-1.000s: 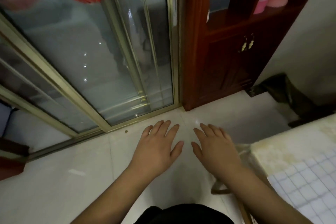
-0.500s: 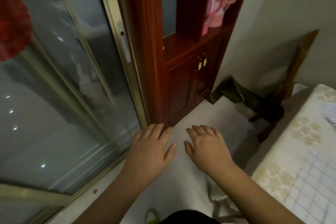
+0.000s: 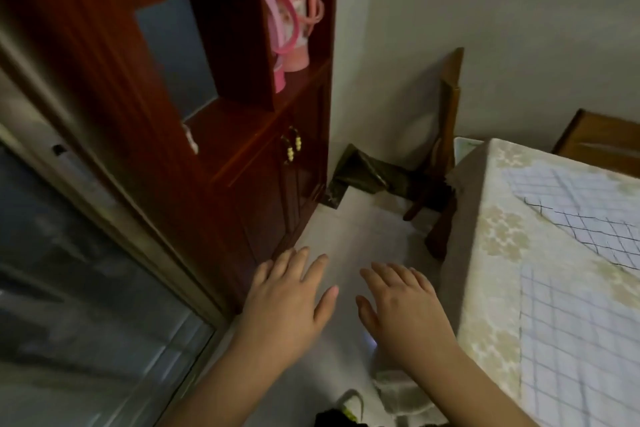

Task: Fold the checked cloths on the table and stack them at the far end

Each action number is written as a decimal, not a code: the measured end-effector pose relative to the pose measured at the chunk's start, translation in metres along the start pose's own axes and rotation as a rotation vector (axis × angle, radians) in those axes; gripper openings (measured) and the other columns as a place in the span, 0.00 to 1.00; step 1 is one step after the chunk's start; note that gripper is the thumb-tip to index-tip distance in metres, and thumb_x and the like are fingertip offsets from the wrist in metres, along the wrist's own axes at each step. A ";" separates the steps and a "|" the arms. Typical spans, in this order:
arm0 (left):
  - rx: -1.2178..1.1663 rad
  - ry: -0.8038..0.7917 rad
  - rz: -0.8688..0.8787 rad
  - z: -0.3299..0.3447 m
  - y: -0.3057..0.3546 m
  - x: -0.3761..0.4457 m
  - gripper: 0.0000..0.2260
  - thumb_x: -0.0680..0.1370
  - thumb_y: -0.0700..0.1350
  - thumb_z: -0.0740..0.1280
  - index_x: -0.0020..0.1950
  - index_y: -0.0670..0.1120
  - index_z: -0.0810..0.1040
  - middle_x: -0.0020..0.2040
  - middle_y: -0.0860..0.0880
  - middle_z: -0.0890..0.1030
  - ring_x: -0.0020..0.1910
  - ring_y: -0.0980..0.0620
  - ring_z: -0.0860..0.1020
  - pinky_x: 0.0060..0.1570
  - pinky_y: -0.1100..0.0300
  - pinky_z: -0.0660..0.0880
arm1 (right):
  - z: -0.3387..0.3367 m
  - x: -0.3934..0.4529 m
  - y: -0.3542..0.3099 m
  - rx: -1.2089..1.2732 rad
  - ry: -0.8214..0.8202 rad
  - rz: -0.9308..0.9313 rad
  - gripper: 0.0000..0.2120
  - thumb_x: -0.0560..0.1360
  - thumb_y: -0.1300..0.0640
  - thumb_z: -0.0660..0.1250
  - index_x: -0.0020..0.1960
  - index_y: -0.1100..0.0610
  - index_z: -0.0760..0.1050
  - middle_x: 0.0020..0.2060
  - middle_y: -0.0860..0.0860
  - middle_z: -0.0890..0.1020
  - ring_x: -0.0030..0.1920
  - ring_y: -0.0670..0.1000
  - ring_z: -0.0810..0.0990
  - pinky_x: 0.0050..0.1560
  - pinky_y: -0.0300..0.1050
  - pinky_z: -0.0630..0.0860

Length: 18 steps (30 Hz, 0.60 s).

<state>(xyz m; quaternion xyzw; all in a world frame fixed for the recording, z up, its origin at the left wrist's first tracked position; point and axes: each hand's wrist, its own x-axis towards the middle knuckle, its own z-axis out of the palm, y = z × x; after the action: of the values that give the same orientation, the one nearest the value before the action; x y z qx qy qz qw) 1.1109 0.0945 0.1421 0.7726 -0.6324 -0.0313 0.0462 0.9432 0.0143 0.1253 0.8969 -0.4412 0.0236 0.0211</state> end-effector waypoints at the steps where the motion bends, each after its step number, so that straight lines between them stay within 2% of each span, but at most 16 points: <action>1: 0.013 -0.005 0.020 0.001 0.003 0.016 0.23 0.79 0.59 0.53 0.64 0.49 0.78 0.61 0.47 0.80 0.60 0.45 0.79 0.53 0.46 0.78 | 0.004 0.008 0.009 0.010 -0.005 0.026 0.19 0.66 0.41 0.75 0.53 0.50 0.83 0.50 0.49 0.85 0.51 0.53 0.84 0.53 0.52 0.79; 13: 0.040 -0.014 0.263 -0.004 0.062 0.172 0.24 0.79 0.60 0.52 0.66 0.50 0.77 0.63 0.49 0.79 0.63 0.49 0.77 0.57 0.49 0.76 | 0.013 0.088 0.112 0.036 0.068 0.214 0.19 0.71 0.41 0.70 0.56 0.50 0.81 0.53 0.49 0.84 0.55 0.53 0.82 0.57 0.52 0.77; 16: 0.025 -0.084 0.351 0.002 0.078 0.201 0.29 0.79 0.62 0.43 0.74 0.52 0.66 0.72 0.51 0.71 0.72 0.50 0.68 0.68 0.49 0.68 | 0.019 0.095 0.129 0.046 0.068 0.277 0.19 0.71 0.42 0.69 0.57 0.51 0.81 0.53 0.50 0.84 0.55 0.53 0.82 0.57 0.52 0.77; 18: 0.020 -0.140 0.413 0.008 0.086 0.221 0.32 0.77 0.63 0.38 0.78 0.54 0.58 0.76 0.52 0.64 0.75 0.52 0.61 0.72 0.50 0.60 | 0.022 0.099 0.140 0.038 0.088 0.324 0.19 0.73 0.42 0.63 0.57 0.51 0.81 0.53 0.50 0.84 0.54 0.53 0.82 0.57 0.52 0.78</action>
<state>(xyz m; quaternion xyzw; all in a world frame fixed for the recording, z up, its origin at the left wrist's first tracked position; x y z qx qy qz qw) 1.0700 -0.1392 0.1458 0.6231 -0.7791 -0.0684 -0.0002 0.8936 -0.1509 0.1114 0.8123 -0.5781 0.0744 0.0193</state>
